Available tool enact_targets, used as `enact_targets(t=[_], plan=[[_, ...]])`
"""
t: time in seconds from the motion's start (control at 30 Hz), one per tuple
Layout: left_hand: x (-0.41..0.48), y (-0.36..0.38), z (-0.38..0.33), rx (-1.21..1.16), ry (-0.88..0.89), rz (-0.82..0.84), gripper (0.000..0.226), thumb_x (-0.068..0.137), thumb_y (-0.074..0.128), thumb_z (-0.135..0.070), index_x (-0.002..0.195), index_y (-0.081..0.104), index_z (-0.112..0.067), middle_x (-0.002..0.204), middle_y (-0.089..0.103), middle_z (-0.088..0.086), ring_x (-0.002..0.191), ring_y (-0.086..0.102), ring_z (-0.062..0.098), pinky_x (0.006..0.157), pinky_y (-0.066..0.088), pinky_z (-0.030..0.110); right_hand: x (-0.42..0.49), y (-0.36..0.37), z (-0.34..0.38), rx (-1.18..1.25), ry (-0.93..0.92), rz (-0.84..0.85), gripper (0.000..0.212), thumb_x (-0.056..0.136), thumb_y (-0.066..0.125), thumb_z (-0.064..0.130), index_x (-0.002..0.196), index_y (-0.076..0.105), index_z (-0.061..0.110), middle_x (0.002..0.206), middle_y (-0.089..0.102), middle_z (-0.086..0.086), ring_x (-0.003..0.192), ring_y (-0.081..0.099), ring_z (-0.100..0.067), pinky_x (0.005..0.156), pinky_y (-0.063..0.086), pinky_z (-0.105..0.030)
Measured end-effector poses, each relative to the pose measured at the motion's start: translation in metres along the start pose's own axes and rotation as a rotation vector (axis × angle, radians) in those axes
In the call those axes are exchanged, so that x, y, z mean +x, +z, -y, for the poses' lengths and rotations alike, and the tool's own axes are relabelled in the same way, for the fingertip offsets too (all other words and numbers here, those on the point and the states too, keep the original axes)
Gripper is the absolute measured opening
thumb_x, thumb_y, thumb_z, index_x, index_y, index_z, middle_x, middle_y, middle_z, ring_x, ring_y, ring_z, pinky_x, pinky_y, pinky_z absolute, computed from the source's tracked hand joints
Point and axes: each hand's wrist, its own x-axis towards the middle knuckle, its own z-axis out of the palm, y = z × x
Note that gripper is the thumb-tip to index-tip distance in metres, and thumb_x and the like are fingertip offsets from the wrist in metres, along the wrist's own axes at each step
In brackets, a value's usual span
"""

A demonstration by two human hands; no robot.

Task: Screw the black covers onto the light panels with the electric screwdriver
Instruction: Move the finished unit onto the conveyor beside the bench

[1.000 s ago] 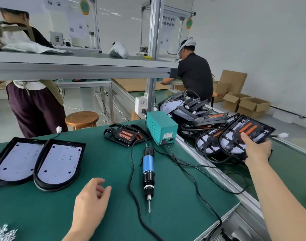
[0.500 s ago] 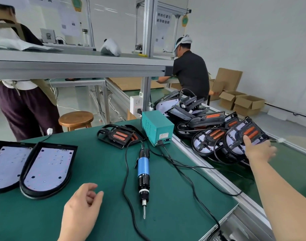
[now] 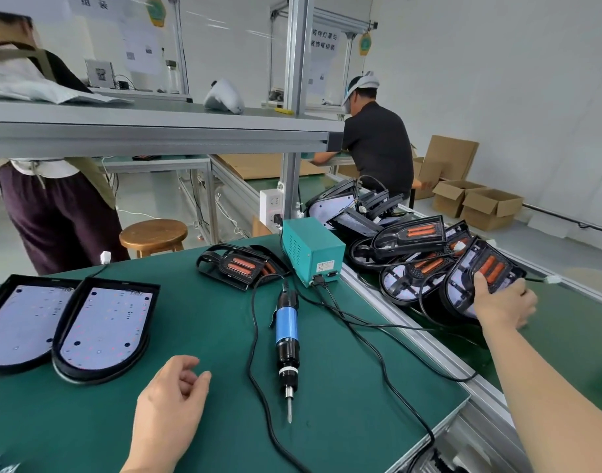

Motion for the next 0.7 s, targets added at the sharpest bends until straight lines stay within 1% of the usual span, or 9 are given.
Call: enact_targets(t=[0.17,0.23,0.3,0.37,0.43,0.53,0.6,0.7], plan=[[0.0,-0.001,0.0,-0.006,-0.007,0.009,0.017,0.083,0.076,-0.012,0.093,0.065,-0.02,0.071,0.062,-0.005,0.067,0.059,0.013,0.064,0.039,0.016,-0.012,-0.001,-0.006,0.02,-0.025,-0.046,0.087,0.095,0.061,0.055,0.157,0.025,0.005,0.16,0.024,-0.021,0.148,0.023,-0.038,0.119,0.021,-0.056],[-0.001,-0.001,-0.001,-0.008,-0.008,0.014,0.016,0.084,0.075,-0.013,0.094,0.065,-0.02,0.072,0.062,-0.004,0.067,0.059,0.013,0.063,0.039,0.016,-0.022,-0.003,-0.004,0.029,-0.062,-0.08,0.084,0.096,0.061,0.051,0.156,0.026,0.005,0.16,0.024,-0.021,0.149,0.022,-0.039,0.12,0.019,-0.057],[-0.001,-0.002,-0.001,-0.012,-0.01,0.017,0.015,0.084,0.075,-0.014,0.095,0.065,-0.02,0.072,0.062,-0.004,0.067,0.059,0.014,0.063,0.04,0.017,-0.039,-0.004,0.004,0.063,-0.163,-0.109,0.078,0.096,0.063,0.045,0.154,0.03,0.004,0.16,0.026,-0.021,0.148,0.024,-0.039,0.12,0.02,-0.058],[-0.001,-0.002,-0.001,-0.011,-0.008,0.018,0.014,0.085,0.074,-0.015,0.095,0.065,-0.02,0.072,0.062,-0.003,0.067,0.059,0.014,0.064,0.041,0.019,-0.065,-0.003,0.022,0.095,-0.293,-0.085,0.074,0.097,0.062,0.041,0.154,0.032,0.005,0.16,0.027,-0.019,0.148,0.025,-0.038,0.12,0.021,-0.059],[-0.002,-0.002,-0.001,-0.01,-0.007,0.019,0.014,0.085,0.073,-0.015,0.096,0.064,-0.02,0.072,0.062,-0.003,0.068,0.059,0.014,0.064,0.041,0.02,-0.1,0.002,0.044,0.127,-0.431,-0.017,0.07,0.098,0.061,0.039,0.153,0.034,0.004,0.16,0.029,-0.017,0.148,0.025,-0.035,0.12,0.023,-0.057],[-0.002,-0.002,-0.001,-0.018,-0.004,0.019,0.015,0.086,0.073,-0.015,0.097,0.064,-0.02,0.072,0.061,-0.004,0.069,0.058,0.015,0.065,0.043,0.023,-0.166,0.011,0.075,0.237,-0.605,0.158,0.064,0.1,0.061,0.031,0.152,0.037,0.003,0.157,0.033,-0.016,0.147,0.029,-0.03,0.122,0.024,-0.047],[-0.003,-0.002,-0.001,-0.022,-0.001,0.015,0.015,0.086,0.072,-0.014,0.097,0.064,-0.019,0.073,0.062,-0.005,0.069,0.059,0.014,0.066,0.044,0.024,-0.212,0.018,0.089,0.331,-0.658,0.314,0.062,0.1,0.062,0.026,0.152,0.037,0.005,0.153,0.035,-0.01,0.144,0.032,-0.024,0.121,0.026,-0.037],[-0.003,-0.003,-0.001,-0.025,-0.001,0.007,0.015,0.087,0.072,-0.014,0.097,0.064,-0.02,0.073,0.061,-0.004,0.069,0.058,0.01,0.065,0.042,0.017,-0.277,0.026,0.105,0.453,-0.636,0.537,0.06,0.1,0.062,0.022,0.153,0.036,0.011,0.144,0.036,0.005,0.138,0.036,-0.013,0.113,0.028,-0.019]])
